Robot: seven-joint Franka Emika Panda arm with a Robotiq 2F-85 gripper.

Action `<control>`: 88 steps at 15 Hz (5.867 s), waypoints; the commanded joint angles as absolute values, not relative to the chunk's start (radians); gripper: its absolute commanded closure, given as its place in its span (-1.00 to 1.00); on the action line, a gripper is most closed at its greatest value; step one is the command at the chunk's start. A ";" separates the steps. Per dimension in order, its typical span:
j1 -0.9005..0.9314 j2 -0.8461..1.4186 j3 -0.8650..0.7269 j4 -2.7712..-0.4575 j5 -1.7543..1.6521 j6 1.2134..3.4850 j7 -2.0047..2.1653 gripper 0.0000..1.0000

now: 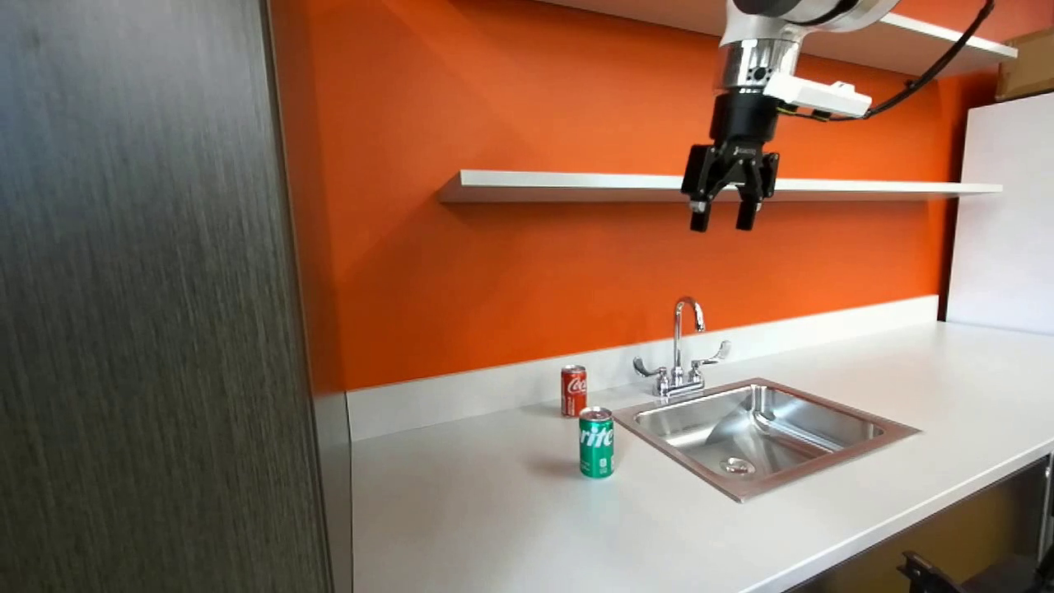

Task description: Put the green can inside the sink

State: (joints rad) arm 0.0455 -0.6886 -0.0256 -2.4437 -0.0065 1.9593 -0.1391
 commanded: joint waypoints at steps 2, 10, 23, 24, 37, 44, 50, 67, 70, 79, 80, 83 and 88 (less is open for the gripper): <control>0.041 -0.570 0.090 -2.380 -0.015 1.965 0.043 -1.00; 0.045 -0.355 0.160 -2.327 -0.020 2.086 0.219 -1.00; 0.099 -0.044 0.152 -2.247 -0.017 2.187 0.227 -1.00; 0.104 -0.025 0.151 -2.241 -0.014 2.193 0.226 -1.00; 0.119 0.182 0.119 -2.178 -0.007 2.338 0.260 -1.00; 0.121 0.256 0.088 -2.136 -0.010 2.373 0.277 -1.00; 0.130 0.303 0.077 -2.105 -0.010 2.373 0.291 -1.00; 0.150 0.354 0.064 -2.095 -0.006 2.372 0.322 -1.00; 0.150 0.356 0.062 -2.095 -0.005 2.373 0.326 -1.00; 0.150 0.363 0.058 -2.092 -0.003 2.376 0.333 -1.00; 0.149 0.364 0.059 -2.092 -0.001 2.379 0.331 -0.50; 0.148 0.369 0.059 -2.089 0.000 2.387 0.329 -0.12; 0.148 0.374 0.057 -2.084 0.001 2.392 0.332 0.23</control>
State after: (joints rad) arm 0.1345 0.3582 0.0679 -2.1079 -0.0063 2.3865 0.3101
